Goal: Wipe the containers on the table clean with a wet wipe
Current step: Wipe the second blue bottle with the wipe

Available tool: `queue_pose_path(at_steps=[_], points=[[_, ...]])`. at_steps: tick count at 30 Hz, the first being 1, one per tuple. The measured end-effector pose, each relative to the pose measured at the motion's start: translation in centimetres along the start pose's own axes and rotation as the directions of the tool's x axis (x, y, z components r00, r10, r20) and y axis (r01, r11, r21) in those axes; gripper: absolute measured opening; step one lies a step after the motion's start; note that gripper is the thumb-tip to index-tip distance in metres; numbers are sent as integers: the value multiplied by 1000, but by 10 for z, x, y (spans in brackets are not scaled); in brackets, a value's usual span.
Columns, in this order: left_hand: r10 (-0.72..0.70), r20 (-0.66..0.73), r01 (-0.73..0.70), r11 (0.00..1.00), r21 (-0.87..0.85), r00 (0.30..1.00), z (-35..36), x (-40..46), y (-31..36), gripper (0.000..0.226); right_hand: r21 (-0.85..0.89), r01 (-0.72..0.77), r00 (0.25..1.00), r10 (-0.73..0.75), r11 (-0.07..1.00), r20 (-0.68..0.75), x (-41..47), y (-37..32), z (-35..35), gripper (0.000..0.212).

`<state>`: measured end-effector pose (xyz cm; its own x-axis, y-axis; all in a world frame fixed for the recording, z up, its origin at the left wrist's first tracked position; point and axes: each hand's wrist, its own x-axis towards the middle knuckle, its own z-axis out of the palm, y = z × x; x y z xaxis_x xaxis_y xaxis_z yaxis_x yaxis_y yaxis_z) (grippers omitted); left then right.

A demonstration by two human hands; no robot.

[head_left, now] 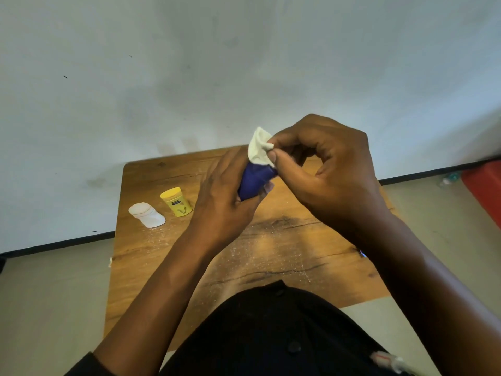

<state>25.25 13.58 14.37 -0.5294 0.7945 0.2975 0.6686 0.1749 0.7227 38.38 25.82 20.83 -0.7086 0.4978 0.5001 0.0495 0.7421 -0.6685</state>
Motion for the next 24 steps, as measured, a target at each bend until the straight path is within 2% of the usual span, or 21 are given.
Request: queue_pose_path(at_steps=[3, 7, 11, 14, 16, 19, 22, 24], points=[[23, 74, -24, 1000, 5, 997, 4, -1, 5, 38, -72, -44, 994, 36, 996, -106, 6, 13, 4, 12], [-138, 54, 141, 988, -66, 989, 5, 2, 6, 34, -83, -30, 954, 4, 996, -298, -3, 22, 7, 12], [-197, 82, 206, 972, -113, 977, 4, 2, 11, 53, -114, 95, 971, -118, 989, -209, -15, 18, 22, 10], [-222, 105, 235, 964, -123, 969, 4, 2, 14, 64, -151, 100, 974, -128, 983, -185, -18, 22, 34, 13], [-213, 110, 229, 959, -168, 971, 2, 1, 13, 57, -151, 114, 973, -141, 982, -183, -21, 22, 37, 14], [-212, 112, 235, 935, -265, 971, 1, 1, 10, 34, -148, 146, 980, -163, 978, -111, -30, 17, 41, 15], [-225, 126, 251, 931, -263, 966, 0, 1, 11, 35, -139, 166, 983, -176, 976, -61, -30, 17, 40, 14], [-215, 145, 247, 933, -262, 966, 1, 1, 17, 33, -113, 132, 983, -145, 985, -111, -23, 20, 35, 13]])
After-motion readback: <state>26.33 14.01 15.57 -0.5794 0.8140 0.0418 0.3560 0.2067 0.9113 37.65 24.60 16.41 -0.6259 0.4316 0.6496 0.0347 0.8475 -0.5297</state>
